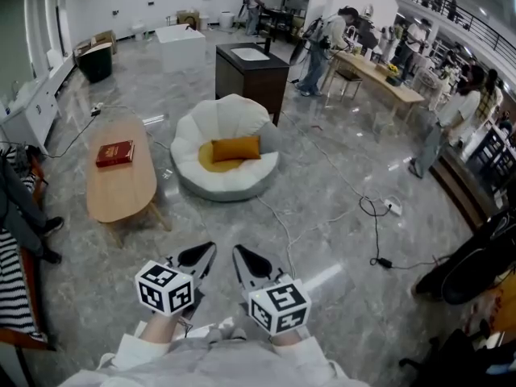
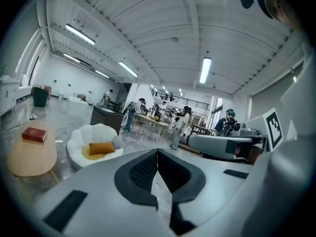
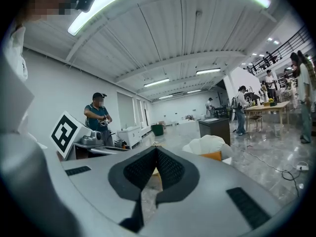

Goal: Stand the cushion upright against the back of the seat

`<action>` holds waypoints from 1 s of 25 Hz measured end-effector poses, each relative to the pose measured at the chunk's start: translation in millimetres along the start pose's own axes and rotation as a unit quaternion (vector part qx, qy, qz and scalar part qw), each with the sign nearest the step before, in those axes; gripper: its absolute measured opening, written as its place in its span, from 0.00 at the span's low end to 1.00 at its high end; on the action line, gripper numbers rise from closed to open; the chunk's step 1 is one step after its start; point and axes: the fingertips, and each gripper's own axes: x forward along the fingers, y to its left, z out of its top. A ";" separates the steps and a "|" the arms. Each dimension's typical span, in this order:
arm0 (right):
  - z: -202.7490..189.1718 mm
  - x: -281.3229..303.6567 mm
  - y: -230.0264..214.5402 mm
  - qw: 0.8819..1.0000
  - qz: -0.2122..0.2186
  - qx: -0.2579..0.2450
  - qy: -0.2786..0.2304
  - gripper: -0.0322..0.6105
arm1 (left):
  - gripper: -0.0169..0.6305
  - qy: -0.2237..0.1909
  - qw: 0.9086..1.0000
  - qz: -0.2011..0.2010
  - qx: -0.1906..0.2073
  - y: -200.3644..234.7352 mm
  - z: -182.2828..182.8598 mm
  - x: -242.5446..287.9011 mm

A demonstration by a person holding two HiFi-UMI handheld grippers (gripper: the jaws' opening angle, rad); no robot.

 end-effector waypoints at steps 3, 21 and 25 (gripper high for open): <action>-2.8 -2.5 -2.7 1.000 0.000 0.009 0.002 0.07 | 0.04 -0.008 1.000 -0.013 -0.004 -5.1 1.6 1.1; -25.9 -9.3 -43.9 1.000 0.006 0.006 0.015 0.07 | 0.04 -0.015 1.000 -0.021 -0.017 -25.6 -15.8 36.7; -30.0 0.1 -53.1 1.000 0.004 0.019 0.022 0.07 | 0.04 -0.009 0.999 -0.022 -0.030 -16.7 -19.4 46.5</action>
